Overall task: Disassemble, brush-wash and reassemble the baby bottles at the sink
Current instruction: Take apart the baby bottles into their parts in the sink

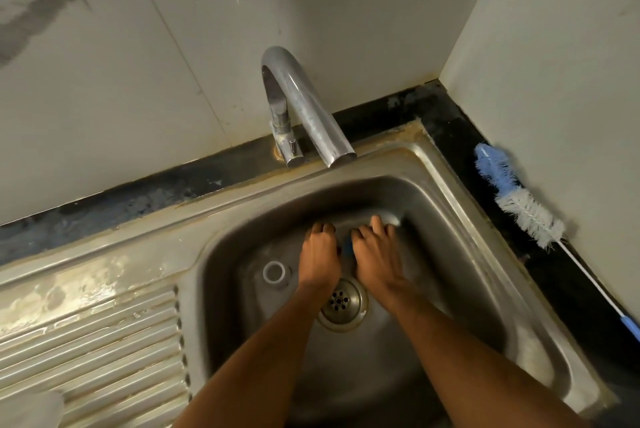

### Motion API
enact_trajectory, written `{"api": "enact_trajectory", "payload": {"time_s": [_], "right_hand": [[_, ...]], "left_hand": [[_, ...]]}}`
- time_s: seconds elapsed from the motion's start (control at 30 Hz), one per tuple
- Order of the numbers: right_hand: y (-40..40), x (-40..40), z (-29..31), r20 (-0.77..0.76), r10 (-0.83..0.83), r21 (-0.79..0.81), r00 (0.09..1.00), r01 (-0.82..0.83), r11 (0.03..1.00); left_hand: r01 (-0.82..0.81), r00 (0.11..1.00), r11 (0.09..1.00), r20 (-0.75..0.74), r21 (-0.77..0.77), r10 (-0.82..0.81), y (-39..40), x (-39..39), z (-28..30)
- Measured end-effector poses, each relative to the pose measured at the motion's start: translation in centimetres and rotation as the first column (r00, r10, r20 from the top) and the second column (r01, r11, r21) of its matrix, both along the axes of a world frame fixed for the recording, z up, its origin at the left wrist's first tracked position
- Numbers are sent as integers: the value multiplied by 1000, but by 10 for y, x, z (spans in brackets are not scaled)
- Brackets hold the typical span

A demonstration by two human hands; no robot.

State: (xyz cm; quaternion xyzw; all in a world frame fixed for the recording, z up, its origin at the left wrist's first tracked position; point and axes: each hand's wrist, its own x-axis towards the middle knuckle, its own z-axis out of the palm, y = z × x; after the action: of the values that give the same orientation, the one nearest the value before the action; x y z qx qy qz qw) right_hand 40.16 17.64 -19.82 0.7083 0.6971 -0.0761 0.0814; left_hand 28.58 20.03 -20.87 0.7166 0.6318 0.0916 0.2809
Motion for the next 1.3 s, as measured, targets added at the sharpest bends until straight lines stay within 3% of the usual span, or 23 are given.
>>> {"api": "enact_trajectory", "payload": {"time_s": [0.27, 0.37, 0.67, 0.77, 0.9, 1.1, 1.3], "right_hand": [[-31, -9, 55, -124, -58, 144, 991, 76, 987], [-44, -27, 79, -127, -9, 223, 992, 37, 974], [-82, -123, 144, -397, 224, 477, 890, -9, 879], [-94, -172, 155, -474, 324, 499, 819, -54, 865], [-101, -236, 152, -536, 305, 376, 787, -101, 921], [-117, -311, 160, -653, 367, 360, 663, -156, 920], [-129, -355, 161, -680, 379, 365, 627, -158, 917]], "left_hand": [[-77, 992, 991, 106, 109, 66, -37, -16, 68], [-83, 993, 979, 103, 187, 64, -55, -39, 98], [-103, 994, 903, 80, 418, 76, -100, -142, 179], [-108, 994, 862, 66, 495, 87, -113, -183, 197], [-178, 983, 811, 70, 557, 167, -134, -235, 216], [-264, 957, 735, 73, 624, 281, -161, -307, 230], [-313, 941, 700, 110, 642, 320, -181, -348, 233]]}}
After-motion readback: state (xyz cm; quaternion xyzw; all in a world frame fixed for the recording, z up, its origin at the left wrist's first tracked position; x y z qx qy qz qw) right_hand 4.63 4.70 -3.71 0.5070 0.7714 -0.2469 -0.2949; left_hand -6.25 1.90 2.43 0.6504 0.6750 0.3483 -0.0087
